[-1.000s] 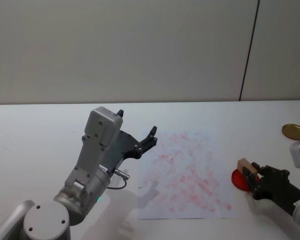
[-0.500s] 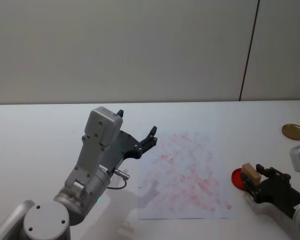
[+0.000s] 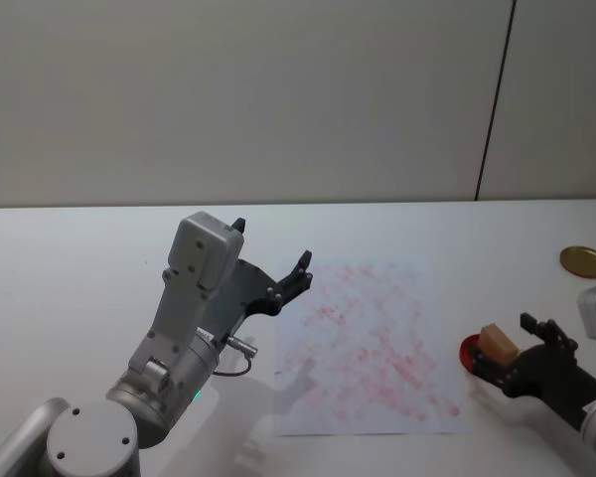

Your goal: Use the one hand to pick up the stamp and affix it onto the A4 paper.

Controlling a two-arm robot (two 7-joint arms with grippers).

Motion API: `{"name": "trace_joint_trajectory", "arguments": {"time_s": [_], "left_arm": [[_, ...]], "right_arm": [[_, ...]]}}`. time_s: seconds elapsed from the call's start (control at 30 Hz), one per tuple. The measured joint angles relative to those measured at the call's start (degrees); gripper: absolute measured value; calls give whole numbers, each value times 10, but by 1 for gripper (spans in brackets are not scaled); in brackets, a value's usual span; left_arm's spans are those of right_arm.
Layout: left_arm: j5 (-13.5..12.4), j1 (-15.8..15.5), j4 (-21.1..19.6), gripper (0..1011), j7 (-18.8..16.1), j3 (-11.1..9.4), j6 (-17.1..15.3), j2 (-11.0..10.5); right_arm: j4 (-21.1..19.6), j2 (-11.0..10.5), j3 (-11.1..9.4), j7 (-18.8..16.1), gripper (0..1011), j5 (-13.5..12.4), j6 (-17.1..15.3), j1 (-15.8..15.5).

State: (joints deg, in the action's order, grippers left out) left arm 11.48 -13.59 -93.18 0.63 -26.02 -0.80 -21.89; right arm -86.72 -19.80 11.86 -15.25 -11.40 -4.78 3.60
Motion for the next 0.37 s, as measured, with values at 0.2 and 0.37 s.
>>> {"name": "trace_joint_trajectory", "arguments": {"time_s": [0.2,0.37], "left_arm": [[0,0,0,993,0,0,0,0],[0,0,0,993,0,0,0,0]], "right_arm": [[-17,0,0,5,1001,-1,13,-4],[-28,0,0,7,1001,-2,19,-6]]}}
